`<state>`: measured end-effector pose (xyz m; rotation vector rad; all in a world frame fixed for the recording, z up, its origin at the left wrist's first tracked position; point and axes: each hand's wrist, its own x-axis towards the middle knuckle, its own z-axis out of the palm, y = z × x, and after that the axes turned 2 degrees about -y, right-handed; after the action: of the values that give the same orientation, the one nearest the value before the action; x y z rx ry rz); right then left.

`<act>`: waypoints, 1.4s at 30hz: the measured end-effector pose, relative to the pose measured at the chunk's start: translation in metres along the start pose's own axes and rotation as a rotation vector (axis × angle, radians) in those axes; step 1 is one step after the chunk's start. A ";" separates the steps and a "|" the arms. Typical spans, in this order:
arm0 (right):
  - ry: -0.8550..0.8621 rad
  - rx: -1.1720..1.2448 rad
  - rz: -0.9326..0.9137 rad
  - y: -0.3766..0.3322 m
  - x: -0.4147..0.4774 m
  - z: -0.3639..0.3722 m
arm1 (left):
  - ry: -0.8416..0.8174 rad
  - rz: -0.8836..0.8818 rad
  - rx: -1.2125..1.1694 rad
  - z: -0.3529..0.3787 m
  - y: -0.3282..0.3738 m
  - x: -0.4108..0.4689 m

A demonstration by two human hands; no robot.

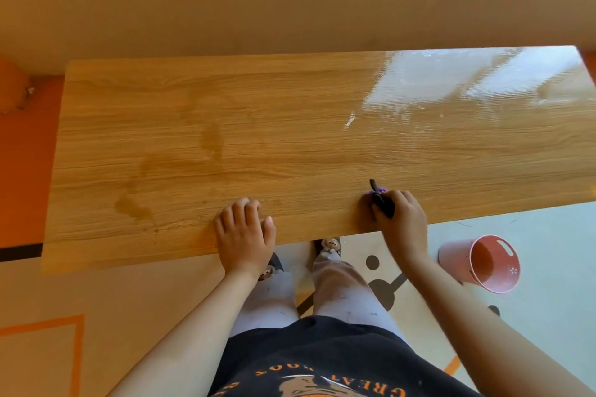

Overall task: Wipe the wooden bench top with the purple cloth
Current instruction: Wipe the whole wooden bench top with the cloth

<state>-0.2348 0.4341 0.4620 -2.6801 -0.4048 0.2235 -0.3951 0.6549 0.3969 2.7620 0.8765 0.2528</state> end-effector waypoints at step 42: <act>-0.039 0.203 -0.071 -0.132 -0.076 0.079 | -0.191 0.094 -0.344 -0.065 -0.040 0.005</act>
<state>-0.3566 0.5546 0.4542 -2.4616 -0.4628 0.2810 -0.4279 0.7001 0.4490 2.4600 0.5927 0.1374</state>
